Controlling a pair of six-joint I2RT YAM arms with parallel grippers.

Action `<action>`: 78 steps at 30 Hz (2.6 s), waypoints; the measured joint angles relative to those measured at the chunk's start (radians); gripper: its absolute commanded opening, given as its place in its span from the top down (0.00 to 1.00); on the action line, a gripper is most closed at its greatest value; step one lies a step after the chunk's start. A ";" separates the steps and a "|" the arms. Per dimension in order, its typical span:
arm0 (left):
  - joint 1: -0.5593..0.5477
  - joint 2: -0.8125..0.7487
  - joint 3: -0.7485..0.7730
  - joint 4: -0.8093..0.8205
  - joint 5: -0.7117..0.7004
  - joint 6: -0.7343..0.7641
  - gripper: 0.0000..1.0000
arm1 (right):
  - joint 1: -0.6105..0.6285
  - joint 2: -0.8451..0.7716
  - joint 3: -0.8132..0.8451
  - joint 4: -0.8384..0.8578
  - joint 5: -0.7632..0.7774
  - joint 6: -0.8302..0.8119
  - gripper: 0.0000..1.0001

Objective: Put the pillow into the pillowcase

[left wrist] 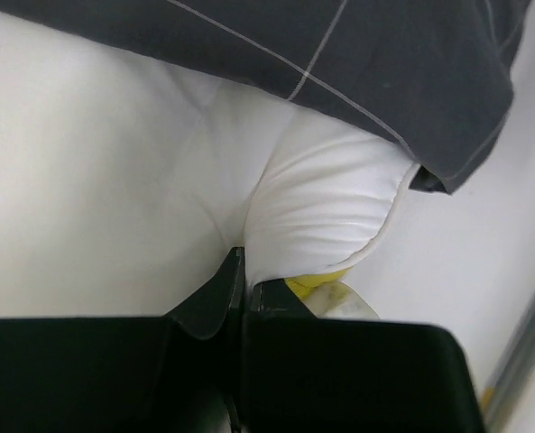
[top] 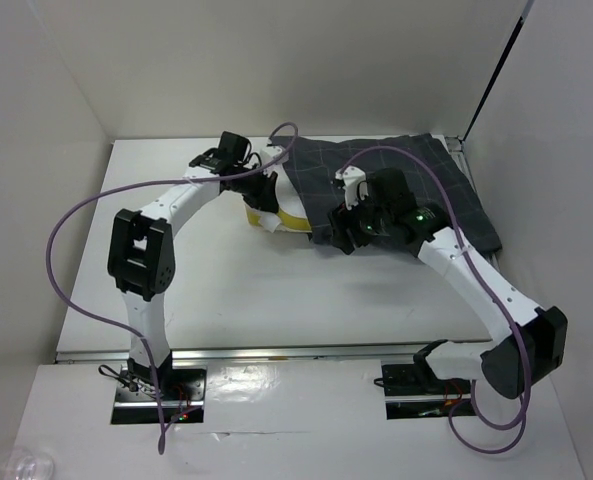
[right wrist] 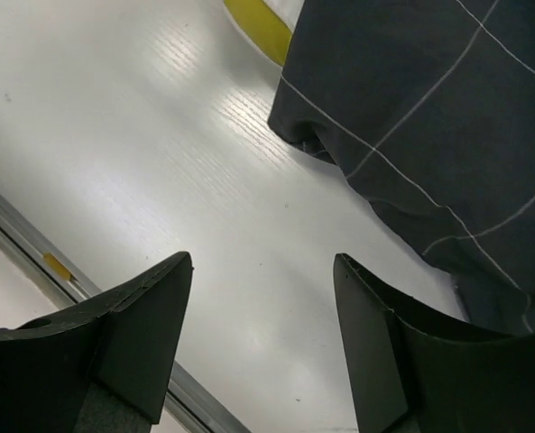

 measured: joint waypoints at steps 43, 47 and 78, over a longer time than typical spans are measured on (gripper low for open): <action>-0.001 0.031 0.104 -0.080 0.158 -0.205 1.00 | 0.061 0.451 0.164 0.170 0.129 0.329 1.00; 0.007 0.026 0.102 -0.055 0.163 -0.236 1.00 | 0.101 0.451 0.222 0.160 0.086 0.330 1.00; -0.027 -0.015 -0.122 0.048 0.089 -0.331 0.84 | 0.199 0.383 0.302 0.140 -0.117 0.198 0.53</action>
